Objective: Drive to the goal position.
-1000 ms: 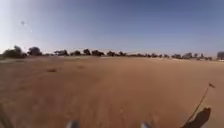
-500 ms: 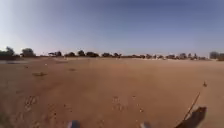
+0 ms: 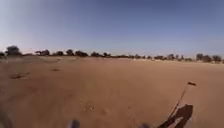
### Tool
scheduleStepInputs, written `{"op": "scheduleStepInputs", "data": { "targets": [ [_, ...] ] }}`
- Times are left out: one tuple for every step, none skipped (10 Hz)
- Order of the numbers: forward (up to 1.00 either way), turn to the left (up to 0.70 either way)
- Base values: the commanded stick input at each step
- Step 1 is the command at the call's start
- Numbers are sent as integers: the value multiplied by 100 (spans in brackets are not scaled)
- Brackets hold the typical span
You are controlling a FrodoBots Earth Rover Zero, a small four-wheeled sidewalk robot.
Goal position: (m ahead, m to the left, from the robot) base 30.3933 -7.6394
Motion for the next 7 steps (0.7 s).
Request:
{"op": "scheduleStepInputs", "data": {
  "targets": [
    [100, 0],
    [100, 0],
    [100, 0],
    [100, 0],
    [100, 0],
    [100, 0],
    [100, 0]
  ]
}}
